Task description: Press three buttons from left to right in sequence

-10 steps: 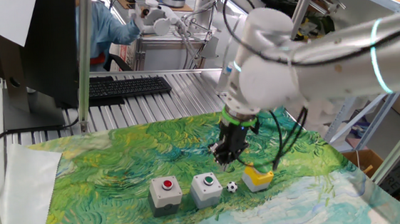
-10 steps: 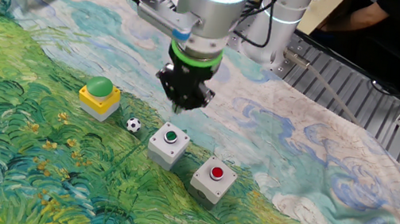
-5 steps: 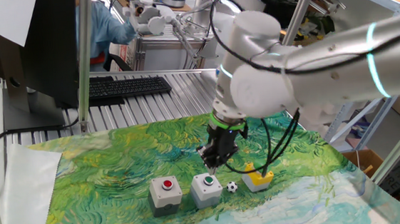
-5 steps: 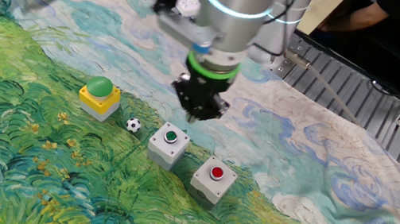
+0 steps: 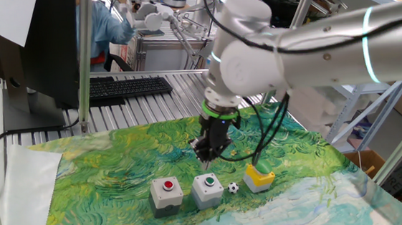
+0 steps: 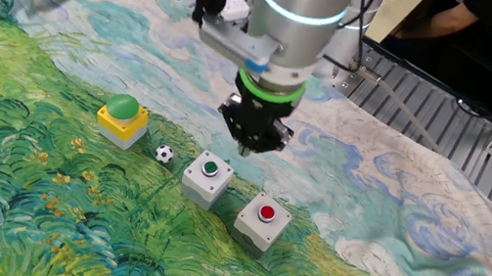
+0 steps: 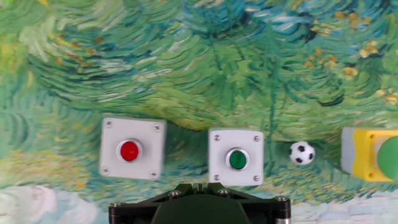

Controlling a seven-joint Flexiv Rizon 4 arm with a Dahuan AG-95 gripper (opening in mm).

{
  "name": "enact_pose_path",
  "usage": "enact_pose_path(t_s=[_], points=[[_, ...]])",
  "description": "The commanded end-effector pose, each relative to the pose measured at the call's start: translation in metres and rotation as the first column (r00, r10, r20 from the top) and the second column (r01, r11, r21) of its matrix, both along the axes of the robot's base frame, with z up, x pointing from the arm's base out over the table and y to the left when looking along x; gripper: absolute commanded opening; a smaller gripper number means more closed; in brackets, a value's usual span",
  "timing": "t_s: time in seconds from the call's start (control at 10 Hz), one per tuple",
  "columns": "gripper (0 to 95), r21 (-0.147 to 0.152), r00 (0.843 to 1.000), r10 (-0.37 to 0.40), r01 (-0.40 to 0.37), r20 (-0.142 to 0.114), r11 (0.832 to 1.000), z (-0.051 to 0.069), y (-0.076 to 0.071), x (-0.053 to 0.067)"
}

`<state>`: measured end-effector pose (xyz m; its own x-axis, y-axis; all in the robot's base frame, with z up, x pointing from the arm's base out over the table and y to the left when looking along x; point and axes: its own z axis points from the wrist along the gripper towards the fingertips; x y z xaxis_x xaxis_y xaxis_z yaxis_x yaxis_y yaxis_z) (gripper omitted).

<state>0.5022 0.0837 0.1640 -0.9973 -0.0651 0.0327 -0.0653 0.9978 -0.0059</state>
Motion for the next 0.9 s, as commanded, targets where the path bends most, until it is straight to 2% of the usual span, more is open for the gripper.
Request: enact_pose_path(t_s=[0.1,0.2,0.5,0.9], points=[[0.0,-0.002,1.000,-0.029,0.029,0.008,1.000,-0.006,0.010,-0.005],[0.0,0.000,0.999,-0.034,0.034,0.008,0.999,-0.007,0.015,-0.006],[0.0,0.019,0.999,-0.043,0.043,-0.002,0.999,-0.009,0.017,-0.001],[0.0,0.015,0.999,-0.050,0.051,-0.012,0.999,-0.007,0.016,0.004]])
